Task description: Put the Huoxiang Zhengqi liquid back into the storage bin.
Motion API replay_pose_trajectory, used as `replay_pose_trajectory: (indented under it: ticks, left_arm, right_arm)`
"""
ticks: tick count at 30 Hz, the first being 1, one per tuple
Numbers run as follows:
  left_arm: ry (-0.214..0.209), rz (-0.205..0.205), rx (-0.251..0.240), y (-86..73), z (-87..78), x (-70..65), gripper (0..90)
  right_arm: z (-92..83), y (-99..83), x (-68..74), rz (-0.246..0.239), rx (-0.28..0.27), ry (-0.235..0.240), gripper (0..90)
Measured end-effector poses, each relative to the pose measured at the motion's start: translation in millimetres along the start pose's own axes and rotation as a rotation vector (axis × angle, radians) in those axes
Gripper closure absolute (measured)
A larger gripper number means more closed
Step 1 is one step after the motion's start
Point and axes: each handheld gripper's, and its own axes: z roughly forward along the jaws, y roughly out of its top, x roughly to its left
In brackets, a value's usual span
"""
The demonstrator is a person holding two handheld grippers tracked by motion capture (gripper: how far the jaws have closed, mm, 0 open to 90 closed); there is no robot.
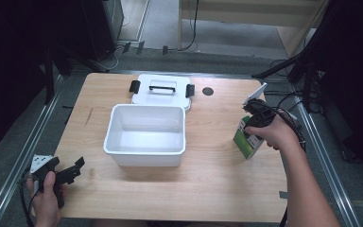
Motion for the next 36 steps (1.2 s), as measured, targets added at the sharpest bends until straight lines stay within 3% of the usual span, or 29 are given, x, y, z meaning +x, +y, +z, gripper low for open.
replay_pose_trajectory:
  ticks: [8,9,10,11,12,13,14,16,18,20,21,22,23,24,25,26,27,34,36]
  left_arm:
    - [0.0,-0.003,-0.001,0.1,0.2,0.0,3.9]
    - [0.0,-0.003,-0.001,0.1,0.2,0.0,3.9]
    - [0.0,-0.003,-0.001,0.1,0.2,0.0,3.9]
    - [-0.001,-0.003,0.0,0.1,0.1,0.2,4.0]
    - [-0.001,-0.003,0.0,0.1,0.1,0.2,3.9]
    - [-0.003,0.0,0.002,0.2,-0.1,0.4,3.9]
    - [-0.003,0.0,0.002,0.2,-0.1,0.4,3.9]
    - [-0.004,-0.001,0.002,0.2,0.0,0.4,4.0]
    - [-0.004,-0.001,0.002,0.2,0.1,0.4,4.0]
    - [-0.005,0.0,0.004,0.2,0.1,0.4,4.0]
    - [-0.005,0.0,0.004,0.2,0.1,0.4,4.0]
    - [-0.005,0.001,0.004,0.2,0.2,0.4,4.0]
    - [-0.005,0.001,0.005,0.3,0.2,0.4,4.0]
    - [-0.006,0.001,0.006,0.3,0.3,0.3,4.0]
    - [-0.006,0.001,0.006,0.3,0.3,0.3,4.0]
    - [-0.005,0.002,0.005,0.2,0.3,0.2,3.9]
    - [-0.005,0.002,0.005,0.2,0.2,0.2,4.0]
    - [-0.005,0.006,0.004,0.2,-0.1,-0.1,4.0]
    - [-0.005,0.005,0.003,0.1,-0.1,0.0,4.0]
  right_arm:
    - [-0.8,-2.2,1.6,-0.069,-0.005,-0.004,64.0]
    - [-2.0,-3.1,3.2,-0.114,-0.01,-0.025,64.0]
    - [-2.0,-3.1,3.2,-0.114,-0.01,-0.025,64.0]
    - [-3.5,-4.2,4.6,-0.168,-0.018,-0.052,63.9]
    - [-3.5,-4.2,4.6,-0.168,-0.018,-0.052,63.9]
    - [-5.6,-5.2,5.2,-0.223,-0.032,-0.059,64.0]
    - [-5.6,-5.2,5.2,-0.223,-0.032,-0.059,64.0]
    - [-9.7,-7.2,7.0,-0.294,-0.058,-0.047,64.1]
    - [-11.2,-7.5,7.7,-0.308,-0.068,-0.042,64.1]
    - [-19.1,-9.2,13.3,-0.384,-0.093,-0.02,64.1]
    - [-19.1,-9.2,13.3,-0.384,-0.093,-0.02,64.1]
    - [-24.4,-10.0,18.3,-0.428,-0.106,-0.009,64.2]
    - [-24.4,-10.0,18.3,-0.428,-0.106,-0.009,64.2]
    - [-30.3,-10.2,22.7,-0.474,-0.114,-0.004,64.2]
    - [-30.3,-10.2,22.7,-0.474,-0.114,-0.004,64.2]
    - [-35.7,-10.0,27.5,-0.536,-0.128,-0.006,64.2]
    - [-38.3,-9.7,30.4,-0.566,-0.132,-0.01,64.2]
    - [-52.6,-5.8,48.9,-0.667,-0.149,-0.005,64.3]
    - [-59.3,-3.7,60.0,-0.717,-0.15,0.03,64.4]
